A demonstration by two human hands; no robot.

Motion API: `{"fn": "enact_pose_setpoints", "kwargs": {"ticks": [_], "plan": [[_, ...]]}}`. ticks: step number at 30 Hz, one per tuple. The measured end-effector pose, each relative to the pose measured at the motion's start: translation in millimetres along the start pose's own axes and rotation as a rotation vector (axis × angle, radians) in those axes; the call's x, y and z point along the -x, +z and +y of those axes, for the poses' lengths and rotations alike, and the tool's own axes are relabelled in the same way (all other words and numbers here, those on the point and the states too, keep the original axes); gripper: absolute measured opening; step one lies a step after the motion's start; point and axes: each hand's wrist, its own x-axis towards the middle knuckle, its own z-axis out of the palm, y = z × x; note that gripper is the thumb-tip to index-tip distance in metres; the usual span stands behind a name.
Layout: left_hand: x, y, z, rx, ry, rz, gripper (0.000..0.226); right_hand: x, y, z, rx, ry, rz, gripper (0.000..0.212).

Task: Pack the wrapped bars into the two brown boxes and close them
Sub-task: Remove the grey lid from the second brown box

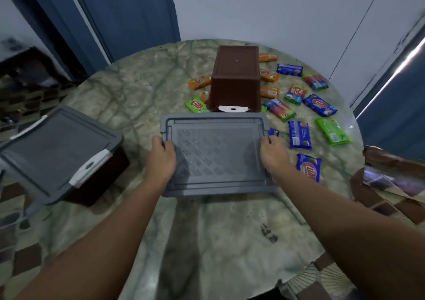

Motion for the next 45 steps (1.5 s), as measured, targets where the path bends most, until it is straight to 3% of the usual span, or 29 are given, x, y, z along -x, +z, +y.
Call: {"fn": "enact_pose_setpoints", "kwargs": {"ticks": [7, 11, 18, 23, 29, 36, 40, 43, 45], "plan": [[7.6, -22.0, -45.5, -0.06, -0.088, -0.069, 0.03, 38.1, 25.8, 13.4, 0.048, -0.002, -0.052, 0.029], [9.1, -47.6, -69.2, -0.021, -0.168, -0.153, 0.07, 51.2, 45.4, 16.9, 0.197, -0.073, -0.118, 0.03], [2.3, -90.1, -104.9, -0.176, -0.223, -0.289, 0.098, 74.0, 60.3, 25.0, 0.457, 0.0, -0.543, 0.048], [-1.3, -106.0, -112.4, -0.332, -0.254, -0.373, 0.126, 79.3, 61.3, 17.0, 0.585, 0.054, -0.674, 0.048], [-4.1, -110.8, -107.0, -0.654, -0.22, -0.403, 0.122, 92.6, 64.1, 6.8, 0.604, 0.126, -0.852, 0.027], [-1.2, -103.8, -101.1, -0.863, -0.167, -0.39, 0.122, 99.3, 62.0, 6.1, 0.6, 0.082, -0.851, 0.027], [5.2, -92.6, -87.6, -0.927, 0.008, -0.306, 0.102, 91.6, 60.9, 10.4, 0.629, -0.098, -0.624, 0.035], [6.2, -78.1, -70.4, -0.7, 0.161, -0.244, 0.064, 83.7, 59.4, 8.9, 0.558, -0.237, -0.395, 0.036], [7.7, -67.4, -53.7, -0.501, 0.183, -0.258, 0.04, 79.5, 55.4, 5.4, 0.407, -0.267, -0.347, 0.03]]}}
